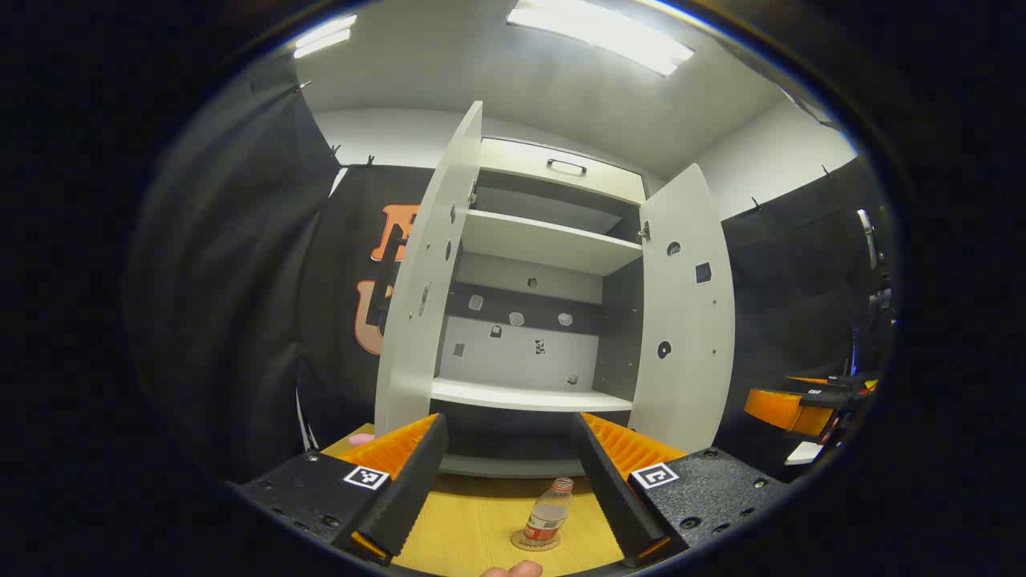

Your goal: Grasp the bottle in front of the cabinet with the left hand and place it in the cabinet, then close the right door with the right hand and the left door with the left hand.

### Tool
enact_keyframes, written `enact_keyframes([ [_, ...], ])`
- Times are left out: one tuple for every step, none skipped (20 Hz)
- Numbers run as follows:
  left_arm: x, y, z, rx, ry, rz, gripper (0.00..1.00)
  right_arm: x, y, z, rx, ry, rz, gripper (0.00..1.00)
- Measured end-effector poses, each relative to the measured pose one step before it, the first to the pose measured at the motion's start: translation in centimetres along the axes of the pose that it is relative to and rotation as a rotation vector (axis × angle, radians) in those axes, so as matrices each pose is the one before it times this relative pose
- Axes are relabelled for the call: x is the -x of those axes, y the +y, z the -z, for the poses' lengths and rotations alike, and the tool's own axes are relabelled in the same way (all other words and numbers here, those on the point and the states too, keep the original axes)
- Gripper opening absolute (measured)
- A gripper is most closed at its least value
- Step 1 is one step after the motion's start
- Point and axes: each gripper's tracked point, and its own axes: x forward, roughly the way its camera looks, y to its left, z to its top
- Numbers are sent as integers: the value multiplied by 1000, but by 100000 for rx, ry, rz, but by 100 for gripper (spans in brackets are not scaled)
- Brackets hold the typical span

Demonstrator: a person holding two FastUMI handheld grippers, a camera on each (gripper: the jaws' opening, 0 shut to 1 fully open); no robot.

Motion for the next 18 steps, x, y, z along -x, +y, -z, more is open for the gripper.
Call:
enact_keyframes([
  [-82, -58, 138, 138, 87, 53, 95, -89, -67, -117, 34, -62, 87, 98],
  [44, -6, -38, 11, 67, -69, 95, -2, 35, 26, -132, 56, -159, 98],
  [44, -12, -12, -127, 49, -141, 95, 10, -38, -14, -153, -165, 33, 98],
  [36, 27, -25, -272, -146, -2, 95, 23, -32, 14, -85, -288, 216, 98],
  [14, -56, -100, -370, -135, -45, 95, 53, -60, -45, -31, -77, 161, 98],
  [-37, 28, -74, -424, 19, -51, 95, -8, 15, 61, -109, -39, 93, 98],
  [104, -30, 32, -319, 19, 3, 95, 64, -39, 120, -238, 112, 6, 98],
  [101, -31, 14, -173, 12, 24, 95, -18, 19, 85, -257, 192, -72, 98],
  [95, 23, -95, -145, -52, 32, 95, -1, 45, 55, -367, -38, -1, 98],
  [27, 50, -43, -75, -85, 2, 95, 13, 96, 149, -322, 68, -34, 98],
  [39, -39, 6, 10, 5, -72, 95, 21, 74, 107, -192, 211, -54, 98],
  [-18, 126, 15, 82, 82, -114, 95, 1, 33, 156, -62, 232, 17, 98],
  [19, 91, 97, 70, 85, -64, 95, 112, -6, -16, -66, 24, 26, 98],
  [8, 70, -19, -12, 101, -38, 95, -17, 15, 60, -39, -1, 2, 98],
  [18, -21, 11, 57, 16, -41, 95, 86, -33, -69, 12, -6, 166, 98],
  [-129, 8, 29, 189, 8, 68, 95, 106, -26, -45, 87, 44, 309, 98],
  [30, -3, 40, 139, -53, 55, 95, -30, -75, -1, 32, -84, 175, 98],
  [55, -19, 35, 130, -26, 118, 95, 24, 43, 27, 57, -5, 81, 98],
])
